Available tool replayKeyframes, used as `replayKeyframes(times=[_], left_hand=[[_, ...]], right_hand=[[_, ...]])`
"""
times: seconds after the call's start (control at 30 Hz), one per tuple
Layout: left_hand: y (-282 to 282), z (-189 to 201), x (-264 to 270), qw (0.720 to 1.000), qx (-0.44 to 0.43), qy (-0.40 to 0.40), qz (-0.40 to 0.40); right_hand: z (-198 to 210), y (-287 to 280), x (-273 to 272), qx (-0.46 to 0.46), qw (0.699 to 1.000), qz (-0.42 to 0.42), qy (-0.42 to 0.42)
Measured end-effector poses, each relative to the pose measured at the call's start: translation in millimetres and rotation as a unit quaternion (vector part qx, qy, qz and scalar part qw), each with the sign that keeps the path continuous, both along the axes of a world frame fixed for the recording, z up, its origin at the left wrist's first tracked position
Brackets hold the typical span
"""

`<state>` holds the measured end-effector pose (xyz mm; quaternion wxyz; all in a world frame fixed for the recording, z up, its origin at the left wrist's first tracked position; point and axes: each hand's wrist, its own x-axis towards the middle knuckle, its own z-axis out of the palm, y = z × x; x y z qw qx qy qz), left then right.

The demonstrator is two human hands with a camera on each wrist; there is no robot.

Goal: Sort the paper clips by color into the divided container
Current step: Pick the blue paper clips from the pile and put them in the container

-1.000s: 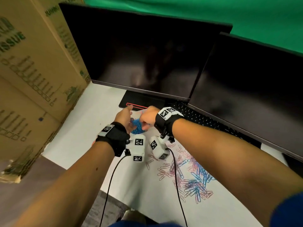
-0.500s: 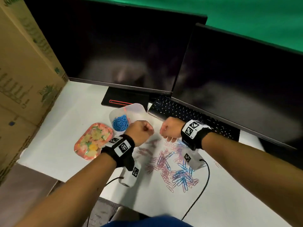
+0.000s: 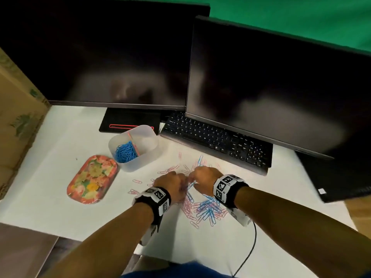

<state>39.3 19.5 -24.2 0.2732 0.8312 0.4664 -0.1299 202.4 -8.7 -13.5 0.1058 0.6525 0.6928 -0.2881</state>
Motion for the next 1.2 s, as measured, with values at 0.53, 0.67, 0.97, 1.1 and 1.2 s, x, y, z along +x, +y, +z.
replayKeyframes(times=[0.53,0.67,0.97,1.1,1.2], left_hand=[[29.2,-16.0,-43.2,0.982,0.009,-0.043,0.181],[27.0,-17.4,-43.6,0.989,0.005,-0.016,0.149],[28.0,-10.1,-43.1,0.992,-0.014,0.013,0.123],[29.8,-6.3,-44.1,0.992,-0.008,0.012,0.126],[30.6,-6.7,-43.0,0.992,-0.004,-0.001,0.123]], right_hand=[[-23.5,-9.1,6.2,0.038,0.997,0.016,0.065],[-25.0,-9.9,3.0,0.064,0.994,0.037,0.087],[-26.9,-8.9,-8.0,0.053,0.993,0.065,0.079],[-27.2,-7.8,-9.3,0.024,0.996,0.041,0.073],[-27.4,-8.3,-10.9,0.014,0.997,0.037,0.062]])
